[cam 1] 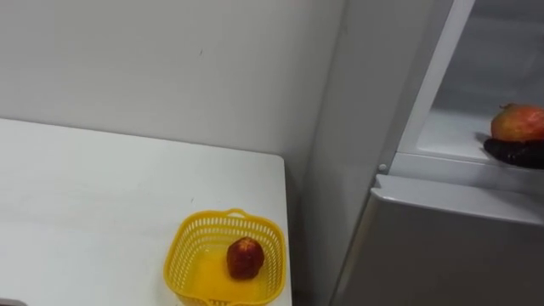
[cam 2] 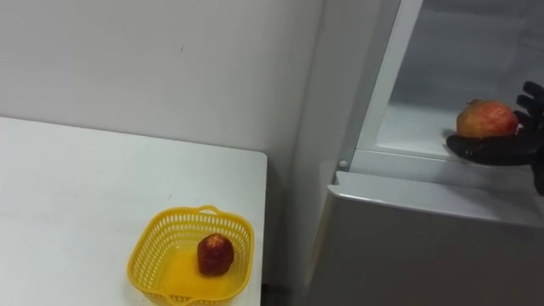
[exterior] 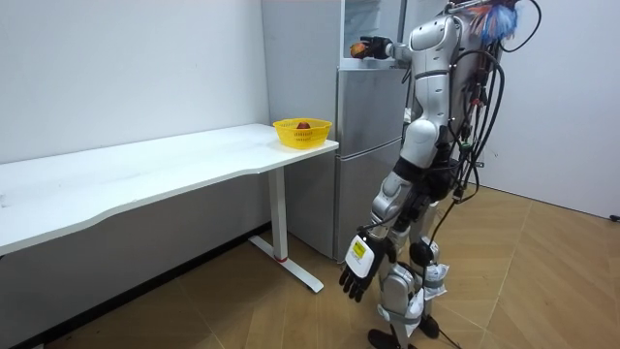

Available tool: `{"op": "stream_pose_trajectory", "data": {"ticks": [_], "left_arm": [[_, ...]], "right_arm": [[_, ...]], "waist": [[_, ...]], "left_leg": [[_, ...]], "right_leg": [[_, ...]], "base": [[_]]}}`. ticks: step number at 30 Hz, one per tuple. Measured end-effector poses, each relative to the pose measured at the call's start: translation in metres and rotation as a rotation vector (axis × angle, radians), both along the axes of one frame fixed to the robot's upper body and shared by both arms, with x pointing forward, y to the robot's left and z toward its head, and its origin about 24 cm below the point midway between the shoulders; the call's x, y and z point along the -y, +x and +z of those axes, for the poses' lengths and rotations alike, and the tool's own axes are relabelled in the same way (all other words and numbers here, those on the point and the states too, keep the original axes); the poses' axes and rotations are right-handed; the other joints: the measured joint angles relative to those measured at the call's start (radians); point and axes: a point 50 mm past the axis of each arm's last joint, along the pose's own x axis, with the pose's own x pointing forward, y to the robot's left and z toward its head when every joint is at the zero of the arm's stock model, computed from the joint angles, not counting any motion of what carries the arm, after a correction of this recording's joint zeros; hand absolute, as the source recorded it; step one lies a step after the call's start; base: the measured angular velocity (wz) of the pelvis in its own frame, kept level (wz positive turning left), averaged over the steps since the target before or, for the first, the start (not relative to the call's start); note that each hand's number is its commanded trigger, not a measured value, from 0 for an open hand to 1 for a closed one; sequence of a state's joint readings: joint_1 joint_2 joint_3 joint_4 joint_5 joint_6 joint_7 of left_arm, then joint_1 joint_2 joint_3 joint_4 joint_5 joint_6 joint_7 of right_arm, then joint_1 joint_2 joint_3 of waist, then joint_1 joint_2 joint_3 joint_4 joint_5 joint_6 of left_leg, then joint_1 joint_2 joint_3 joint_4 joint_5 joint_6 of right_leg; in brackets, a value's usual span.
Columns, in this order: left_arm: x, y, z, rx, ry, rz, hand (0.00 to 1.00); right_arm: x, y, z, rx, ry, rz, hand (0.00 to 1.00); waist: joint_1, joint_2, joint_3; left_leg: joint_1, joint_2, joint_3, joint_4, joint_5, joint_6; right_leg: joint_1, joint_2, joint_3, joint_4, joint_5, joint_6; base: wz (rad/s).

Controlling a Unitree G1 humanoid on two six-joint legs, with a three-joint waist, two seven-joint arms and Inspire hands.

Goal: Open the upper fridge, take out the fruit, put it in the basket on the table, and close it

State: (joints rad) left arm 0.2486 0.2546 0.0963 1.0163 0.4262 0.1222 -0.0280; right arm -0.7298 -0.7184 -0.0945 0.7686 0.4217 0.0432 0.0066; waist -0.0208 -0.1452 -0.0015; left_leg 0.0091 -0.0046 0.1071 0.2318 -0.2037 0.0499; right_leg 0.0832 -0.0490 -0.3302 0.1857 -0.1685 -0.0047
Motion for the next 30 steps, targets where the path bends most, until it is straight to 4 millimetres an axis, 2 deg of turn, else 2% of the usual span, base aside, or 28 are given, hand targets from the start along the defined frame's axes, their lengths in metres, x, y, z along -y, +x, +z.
{"op": "stream_pose_trajectory", "data": {"ticks": [8,10,11,12,13,14,15,30], "left_arm": [[0.0,0.0,0.0,-0.002,-0.001,0.001,0.0],[0.0,-0.0003,-0.0001,-0.003,-0.001,0.001,0.0],[0.0,-0.0003,-0.0001,-0.003,-0.001,0.001,0.0],[0.0,-0.0004,-0.0001,-0.003,-0.001,0.001,0.0],[0.0,-0.0004,-0.0001,-0.003,-0.001,0.001,0.0],[0.0,-0.0004,-0.0001,-0.003,-0.001,0.001,0.0],[0.0,-0.0001,-0.0001,-0.002,-0.001,0.001,0.0],[0.0,0.0024,0.0001,0.004,-0.001,-0.001,0.0]], "right_arm": [[-0.0053,0.0023,-0.0023,-0.021,-0.006,0.07,0.0],[-0.0076,0.0033,-0.0037,-0.032,-0.013,0.09,0.0],[-0.0079,0.0035,-0.0038,-0.033,-0.014,0.094,0.0],[-0.0083,0.0036,-0.004,-0.035,-0.015,0.099,0.07],[-0.0084,0.0037,-0.004,-0.035,-0.015,0.101,0.57],[-0.0084,0.0037,-0.004,-0.035,-0.015,0.102,0.85],[-0.0087,0.0037,-0.0041,-0.037,-0.015,0.107,1.0],[-0.0107,0.0044,-0.0056,-0.048,-0.019,0.14,1.0]], "waist": [[0.002,0.001,-0.0028],[0.002,0.003,-0.0092],[0.002,0.004,-0.01],[0.002,0.005,-0.011],[0.003,0.006,-0.0113],[0.003,0.006,-0.0113],[0.003,0.006,-0.0112],[0.017,-0.001,-0.0058]], "left_leg": [[0.001,0.0,-0.001,0.004,0.0,0.0],[0.001,0.0,-0.001,0.005,0.0,0.0],[0.002,0.0,-0.002,0.005,0.0,0.0],[0.003,0.0,-0.002,0.005,0.0,0.0],[0.003,0.0,-0.002,0.005,0.0,0.0],[0.003,0.0,-0.002,0.005,0.0,0.0],[0.004,0.0,-0.002,0.006,0.0,0.0],[0.01,0.0,-0.007,0.005,0.0,0.0]], "right_leg": [[0.004,-0.001,-0.005,0.001,0.0,0.0],[0.005,-0.001,-0.005,0.002,0.0,0.0],[0.006,-0.001,-0.005,0.002,0.0,0.0],[0.007,-0.001,-0.005,0.002,0.0,0.0],[0.007,-0.001,-0.006,0.002,0.0,0.0],[0.008,-0.001,-0.006,0.002,0.0,0.0],[0.008,-0.002,-0.007,0.002,0.0,0.0],[0.016,-0.002,-0.022,0.001,0.0,0.0]], "base": [[0.0],[0.0],[0.0],[0.0],[0.0],[0.0],[0.0],[0.01]]}}
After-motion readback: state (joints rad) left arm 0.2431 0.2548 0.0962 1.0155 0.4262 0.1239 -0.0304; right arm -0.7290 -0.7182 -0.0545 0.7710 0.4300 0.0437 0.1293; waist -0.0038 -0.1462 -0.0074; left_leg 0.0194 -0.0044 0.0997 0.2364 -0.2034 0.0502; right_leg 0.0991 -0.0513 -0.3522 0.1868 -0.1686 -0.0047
